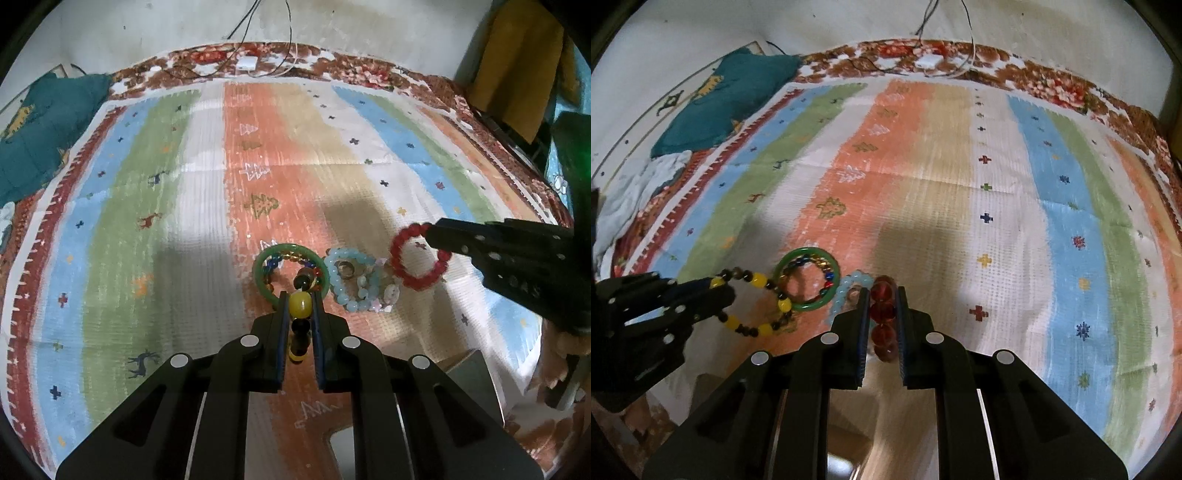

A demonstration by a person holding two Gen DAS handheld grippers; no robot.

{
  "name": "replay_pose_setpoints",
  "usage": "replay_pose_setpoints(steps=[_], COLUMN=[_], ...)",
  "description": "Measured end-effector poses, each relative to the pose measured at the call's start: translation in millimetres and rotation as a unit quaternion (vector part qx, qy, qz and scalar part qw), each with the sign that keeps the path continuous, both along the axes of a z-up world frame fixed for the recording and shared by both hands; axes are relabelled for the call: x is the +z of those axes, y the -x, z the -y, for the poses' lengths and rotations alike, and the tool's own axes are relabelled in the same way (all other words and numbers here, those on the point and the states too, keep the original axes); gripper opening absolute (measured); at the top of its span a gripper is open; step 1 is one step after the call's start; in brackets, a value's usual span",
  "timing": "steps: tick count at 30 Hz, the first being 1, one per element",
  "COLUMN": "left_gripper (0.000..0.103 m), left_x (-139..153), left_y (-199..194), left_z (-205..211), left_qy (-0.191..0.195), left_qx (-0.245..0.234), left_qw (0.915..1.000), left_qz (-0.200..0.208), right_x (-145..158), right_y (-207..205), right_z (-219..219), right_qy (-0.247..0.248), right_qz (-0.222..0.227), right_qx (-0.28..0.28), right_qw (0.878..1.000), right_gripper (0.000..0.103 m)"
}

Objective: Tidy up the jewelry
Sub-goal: 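Lift and carry both held bracelets over the tin box and lower them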

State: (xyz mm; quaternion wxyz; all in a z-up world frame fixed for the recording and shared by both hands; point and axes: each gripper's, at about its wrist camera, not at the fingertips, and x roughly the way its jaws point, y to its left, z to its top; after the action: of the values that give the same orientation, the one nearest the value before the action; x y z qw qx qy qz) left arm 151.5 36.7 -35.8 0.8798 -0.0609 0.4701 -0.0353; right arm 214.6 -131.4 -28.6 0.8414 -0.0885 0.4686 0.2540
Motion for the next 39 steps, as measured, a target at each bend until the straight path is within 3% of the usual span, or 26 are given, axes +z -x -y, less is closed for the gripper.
replay_pose_setpoints(steps=[17,39], left_gripper=[0.011,0.011], left_x=[46.7,65.6], left_y=[44.4,109.4], left_z=[16.0,44.4], left_qy=[0.01,0.009], left_qx=[-0.007,-0.027], left_qw=[0.9982,0.9945], left_qz=[0.059,0.101], right_x=[43.6,61.9], right_y=[61.3,123.3], right_z=[9.0,32.9], right_qy=[-0.045,-0.082], right_qz=[0.044,0.063], right_qx=[0.031,0.046], right_qw=[0.998,0.994], right_gripper=[0.014,0.014])
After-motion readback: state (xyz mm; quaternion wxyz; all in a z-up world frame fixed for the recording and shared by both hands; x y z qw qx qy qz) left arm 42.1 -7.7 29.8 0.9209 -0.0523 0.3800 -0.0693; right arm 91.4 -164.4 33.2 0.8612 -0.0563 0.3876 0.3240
